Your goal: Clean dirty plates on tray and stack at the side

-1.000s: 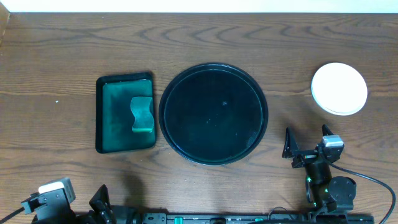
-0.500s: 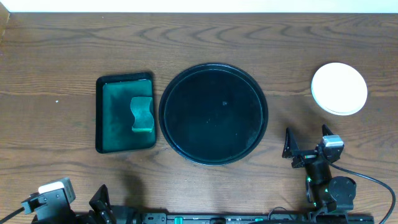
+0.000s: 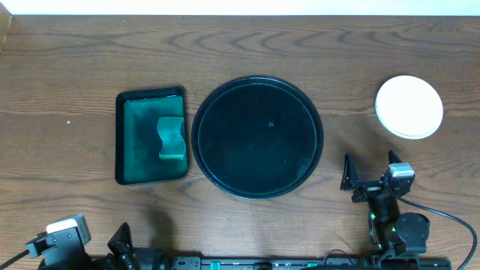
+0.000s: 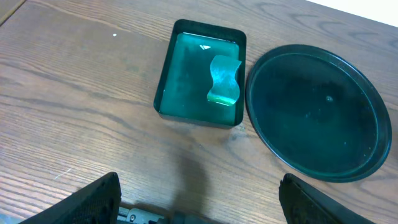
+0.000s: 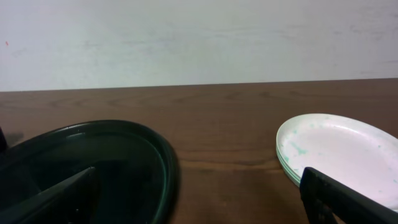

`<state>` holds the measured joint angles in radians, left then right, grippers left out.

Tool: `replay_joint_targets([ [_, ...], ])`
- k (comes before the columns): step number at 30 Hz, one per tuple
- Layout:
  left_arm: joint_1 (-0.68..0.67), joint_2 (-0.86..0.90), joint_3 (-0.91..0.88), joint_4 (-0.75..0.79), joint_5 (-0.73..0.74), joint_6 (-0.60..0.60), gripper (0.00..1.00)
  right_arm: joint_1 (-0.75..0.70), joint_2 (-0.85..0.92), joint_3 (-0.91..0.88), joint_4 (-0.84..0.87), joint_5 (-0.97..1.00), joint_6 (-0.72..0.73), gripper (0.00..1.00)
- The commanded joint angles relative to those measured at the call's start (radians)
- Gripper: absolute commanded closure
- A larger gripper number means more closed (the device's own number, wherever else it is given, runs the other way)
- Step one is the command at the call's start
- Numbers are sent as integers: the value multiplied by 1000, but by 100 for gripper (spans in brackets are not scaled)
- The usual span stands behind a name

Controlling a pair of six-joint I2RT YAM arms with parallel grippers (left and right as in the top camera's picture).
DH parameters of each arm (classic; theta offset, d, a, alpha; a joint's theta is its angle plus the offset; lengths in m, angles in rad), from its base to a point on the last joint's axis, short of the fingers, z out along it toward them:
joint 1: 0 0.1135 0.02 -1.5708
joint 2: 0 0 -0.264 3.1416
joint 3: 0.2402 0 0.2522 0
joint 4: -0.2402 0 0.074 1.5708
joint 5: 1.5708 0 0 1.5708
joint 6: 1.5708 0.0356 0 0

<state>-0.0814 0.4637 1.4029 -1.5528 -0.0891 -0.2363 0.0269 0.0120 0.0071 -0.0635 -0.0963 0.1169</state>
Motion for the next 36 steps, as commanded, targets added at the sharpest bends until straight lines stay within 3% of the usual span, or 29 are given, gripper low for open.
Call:
replay_joint_targets([
  [1,-3,5,3,-3,-13,-9,18,4,-6,-2,-5,10,-17,1],
  [12,-3,5,3,-2,-30,-1,18,4,-6,-2,-5,10,-17,1],
  [16,-3,5,0,61,-33,0,18,4,-6,-2,-5,10,-17,1],
  [26,-2,-6,-233,480,-35,49,18,4,-6,-2,-5,10,-17,1],
  [36,-2,-235,-726,966,34,48,18,4,-6,-2,-5,10,-17,1],
])
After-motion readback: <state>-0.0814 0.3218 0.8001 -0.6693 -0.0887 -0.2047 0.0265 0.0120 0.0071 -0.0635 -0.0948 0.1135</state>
